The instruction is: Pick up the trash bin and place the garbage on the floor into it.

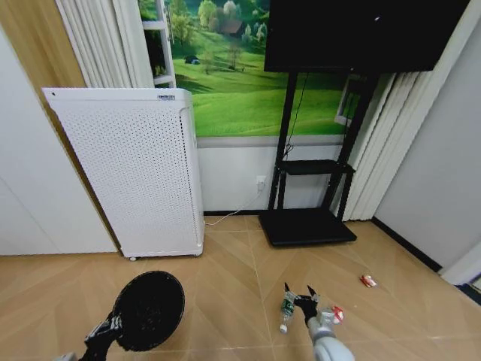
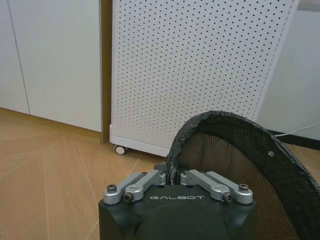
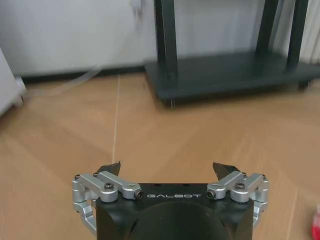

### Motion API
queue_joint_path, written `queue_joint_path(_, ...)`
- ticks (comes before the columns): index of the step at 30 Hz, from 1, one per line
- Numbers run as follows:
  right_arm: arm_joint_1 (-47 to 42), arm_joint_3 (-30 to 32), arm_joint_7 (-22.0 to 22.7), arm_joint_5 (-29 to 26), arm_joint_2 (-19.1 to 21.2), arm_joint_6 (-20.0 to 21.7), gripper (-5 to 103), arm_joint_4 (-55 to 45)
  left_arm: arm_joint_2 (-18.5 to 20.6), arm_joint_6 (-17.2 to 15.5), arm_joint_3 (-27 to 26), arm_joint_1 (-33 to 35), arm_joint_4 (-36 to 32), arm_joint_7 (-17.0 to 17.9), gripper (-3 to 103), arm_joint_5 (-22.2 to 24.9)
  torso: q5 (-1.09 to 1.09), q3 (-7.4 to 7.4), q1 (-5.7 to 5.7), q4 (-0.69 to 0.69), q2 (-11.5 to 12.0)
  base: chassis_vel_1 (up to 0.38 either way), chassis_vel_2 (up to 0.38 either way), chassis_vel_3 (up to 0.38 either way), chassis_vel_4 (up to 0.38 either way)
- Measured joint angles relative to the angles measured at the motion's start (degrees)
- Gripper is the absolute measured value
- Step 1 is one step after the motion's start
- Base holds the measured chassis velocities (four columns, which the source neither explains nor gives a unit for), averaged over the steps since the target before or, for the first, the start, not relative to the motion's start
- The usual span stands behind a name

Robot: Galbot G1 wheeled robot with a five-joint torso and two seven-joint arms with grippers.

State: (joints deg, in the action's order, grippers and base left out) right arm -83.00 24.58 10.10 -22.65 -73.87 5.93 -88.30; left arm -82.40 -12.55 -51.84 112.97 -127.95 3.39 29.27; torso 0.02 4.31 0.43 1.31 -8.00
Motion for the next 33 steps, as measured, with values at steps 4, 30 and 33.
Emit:
queue_joint_path(4,0.88,-1.14,-0.7,-1.97,-1.14,0.77,100,5.24,-0.15,0.0,-0.58,0.26,-0.3,-0.01,7,0.07,-0.04,0.0,0.0,0.0,0.0,0.0,0.0,0.0,0.0)
queue_joint_path(30,14.48,-4.77,2.29,10.47,-6.63,-5.64,93,31.2,-1.51,1.41,-1.31,1.03,-1.15,-0.08,7,1.68,-0.02,0.0,0.0,0.0,0.0,0.0,0.0,0.0,0.0)
queue_joint_path(33,15.0,-5.44,2.78,11.0,-6.97,-5.54,83,32.33,-1.65,1.71,-1.57,1.0,-0.71,-0.07,7,2.02,-0.01,0.0,0.0,0.01,0.0,0.0,0.0,0.0,0.0)
